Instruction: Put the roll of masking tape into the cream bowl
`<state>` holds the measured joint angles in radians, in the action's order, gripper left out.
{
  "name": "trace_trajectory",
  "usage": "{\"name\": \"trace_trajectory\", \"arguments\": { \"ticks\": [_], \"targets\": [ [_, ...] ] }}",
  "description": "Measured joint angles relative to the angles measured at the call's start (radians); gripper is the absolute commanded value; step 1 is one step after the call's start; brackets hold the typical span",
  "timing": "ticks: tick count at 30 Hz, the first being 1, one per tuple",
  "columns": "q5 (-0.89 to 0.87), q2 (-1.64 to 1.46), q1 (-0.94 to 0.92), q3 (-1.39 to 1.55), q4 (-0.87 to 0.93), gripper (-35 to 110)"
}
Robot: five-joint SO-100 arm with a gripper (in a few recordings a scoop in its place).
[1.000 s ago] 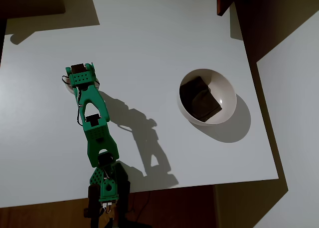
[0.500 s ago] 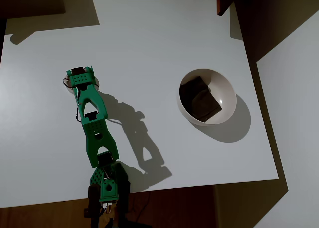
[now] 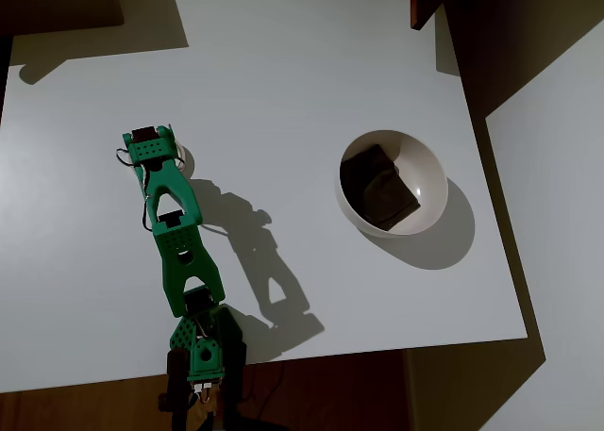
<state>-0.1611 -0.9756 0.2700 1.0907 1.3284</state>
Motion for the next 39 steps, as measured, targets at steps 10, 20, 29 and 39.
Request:
{"name": "trace_trajectory", "arguments": {
  "ticks": [10, 20, 29, 39],
  "targets": [
    [0.003, -0.140, -0.002, -0.011, 0.100, -8],
    [-0.003, -0.588, -0.008, -0.041, 0.272, -8],
    [-0.060, -1.042, -0.140, -0.051, 0.379, -8],
    [-0.018, -1.262, -0.583, -0.129, 0.373, -8]
  ]
}}
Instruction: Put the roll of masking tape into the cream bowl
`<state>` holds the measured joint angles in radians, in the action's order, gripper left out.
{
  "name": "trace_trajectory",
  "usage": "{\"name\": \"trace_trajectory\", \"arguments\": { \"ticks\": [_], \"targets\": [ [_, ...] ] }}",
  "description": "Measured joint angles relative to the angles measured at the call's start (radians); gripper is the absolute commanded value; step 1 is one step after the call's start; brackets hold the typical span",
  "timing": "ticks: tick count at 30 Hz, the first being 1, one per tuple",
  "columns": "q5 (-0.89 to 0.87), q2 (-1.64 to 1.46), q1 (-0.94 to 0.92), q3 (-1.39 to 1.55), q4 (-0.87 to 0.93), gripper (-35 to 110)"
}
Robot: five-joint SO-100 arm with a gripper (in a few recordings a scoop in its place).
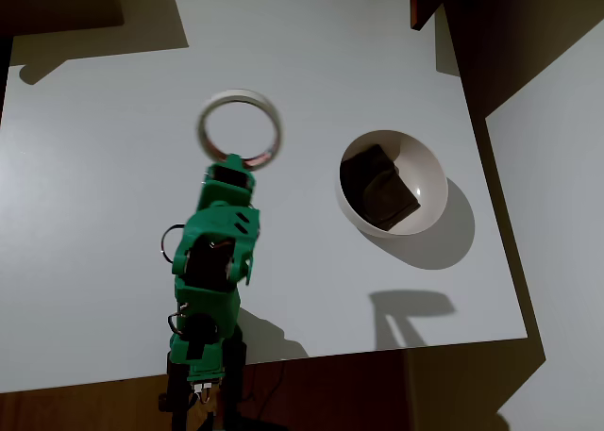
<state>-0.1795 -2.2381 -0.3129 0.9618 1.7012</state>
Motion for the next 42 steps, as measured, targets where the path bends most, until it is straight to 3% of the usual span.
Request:
{"name": "trace_trajectory", "arguments": {
  "ticks": [7, 13, 28, 38, 42],
  "targets": [
    [0.017, 0.178, -0.356, -0.087, -0.107, -8],
    [0.014, 0.502, -0.518, -0.281, -0.167, -8],
    [0.035, 1.114, -0.646, -0.500, -0.336, -8],
    [0.023, 1.298, -0.689, -0.512, -0.368, -8],
    [-0.020, 1.307, -0.696, -0.512, -0.368, 18]
  ]
}}
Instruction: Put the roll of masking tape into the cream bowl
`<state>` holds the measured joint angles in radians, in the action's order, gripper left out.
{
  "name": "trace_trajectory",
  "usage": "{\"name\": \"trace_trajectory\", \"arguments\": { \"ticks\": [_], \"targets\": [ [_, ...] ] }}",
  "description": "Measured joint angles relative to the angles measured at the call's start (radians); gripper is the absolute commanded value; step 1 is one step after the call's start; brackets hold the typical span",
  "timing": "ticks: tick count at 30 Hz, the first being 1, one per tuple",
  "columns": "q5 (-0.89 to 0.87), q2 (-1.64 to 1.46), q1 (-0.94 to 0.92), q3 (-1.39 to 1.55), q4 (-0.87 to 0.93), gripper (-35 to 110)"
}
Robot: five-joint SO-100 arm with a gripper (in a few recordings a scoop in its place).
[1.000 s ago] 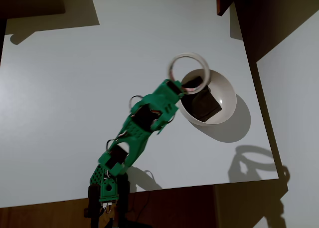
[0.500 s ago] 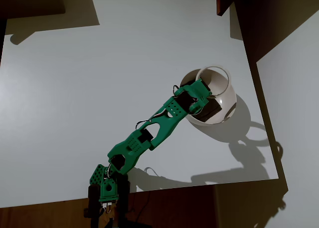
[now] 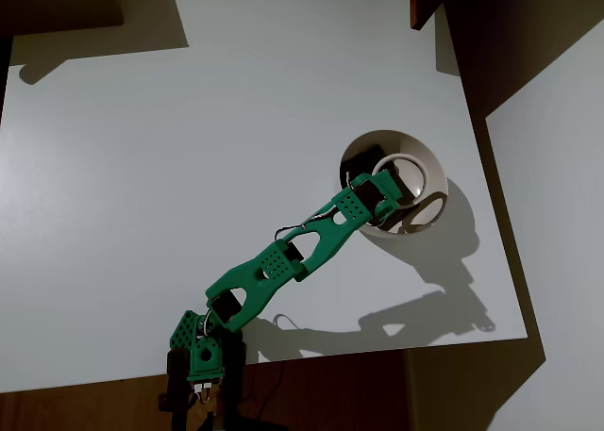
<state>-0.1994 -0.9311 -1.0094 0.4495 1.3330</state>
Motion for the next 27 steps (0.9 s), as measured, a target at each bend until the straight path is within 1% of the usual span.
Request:
{"name": "trace_trajectory", "arguments": {
  "ticks": [2, 4, 10, 13, 14, 15, 16, 22, 27],
  "targets": [
    [-0.012, 0.000, -0.006, 0.000, 0.000, 23],
    [-0.018, 0.000, -0.009, 0.000, 0.002, 26],
    [-0.069, -0.002, 0.000, 0.000, 0.009, 21],
    [-0.089, -0.029, 0.015, 0.000, 0.044, 17],
    [-0.091, -0.048, 0.026, 0.000, 0.060, 12],
    [-0.092, -0.069, 0.038, 0.000, 0.075, -4],
    [-0.100, -0.092, 0.052, 0.000, 0.092, -8],
    [-0.109, -0.242, 0.141, -0.011, 0.181, -8],
    [-0.083, -0.344, 0.232, -0.028, 0.250, -8]
  ]
}}
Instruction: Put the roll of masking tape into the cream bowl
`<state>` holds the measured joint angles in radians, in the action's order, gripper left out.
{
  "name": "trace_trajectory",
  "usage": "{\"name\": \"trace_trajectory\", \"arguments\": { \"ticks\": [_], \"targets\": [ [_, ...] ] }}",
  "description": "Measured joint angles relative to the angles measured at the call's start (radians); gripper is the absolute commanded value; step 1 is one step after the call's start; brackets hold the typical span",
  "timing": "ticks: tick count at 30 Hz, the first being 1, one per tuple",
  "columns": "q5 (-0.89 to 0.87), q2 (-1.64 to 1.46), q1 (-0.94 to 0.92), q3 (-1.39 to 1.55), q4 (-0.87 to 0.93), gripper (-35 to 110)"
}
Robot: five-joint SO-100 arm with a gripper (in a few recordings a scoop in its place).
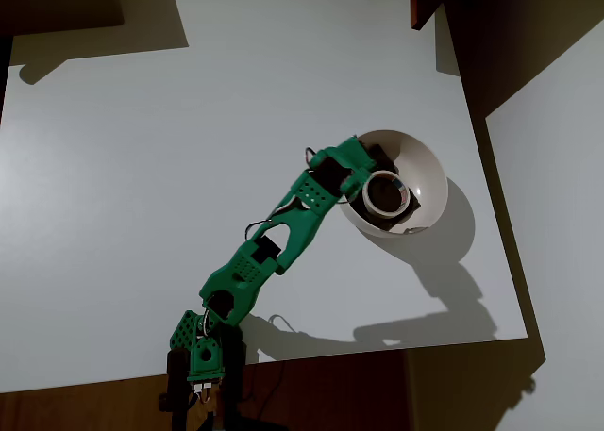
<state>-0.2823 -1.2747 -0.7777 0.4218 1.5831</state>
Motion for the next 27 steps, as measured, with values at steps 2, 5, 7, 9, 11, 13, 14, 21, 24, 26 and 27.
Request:
{"name": "trace_trajectory", "arguments": {
  "ticks": [2, 5, 7, 9, 11, 13, 14, 21, 24, 26, 27],
  "targets": [
    [0.025, -0.046, 0.054, 0.000, 0.040, -8],
    [0.052, -0.098, 0.130, 0.000, 0.078, -8],
    [0.071, -0.143, 0.195, 0.000, 0.118, -8],
    [0.098, -0.190, 0.275, 0.000, 0.164, -8],
    [0.115, -0.239, 0.371, -0.002, 0.189, -8],
    [0.120, -0.290, 0.471, -0.002, 0.193, -8],
    [0.123, -0.328, 0.532, 0.002, 0.193, -8],
    [0.166, -0.624, 0.793, 0.247, 0.195, -8],
    [0.173, -0.770, 0.856, 0.391, 0.195, -8],
    [0.178, -0.870, 0.871, 0.502, 0.193, -8],
    [0.187, -0.922, 0.874, 0.565, 0.186, -8]
  ]
}}
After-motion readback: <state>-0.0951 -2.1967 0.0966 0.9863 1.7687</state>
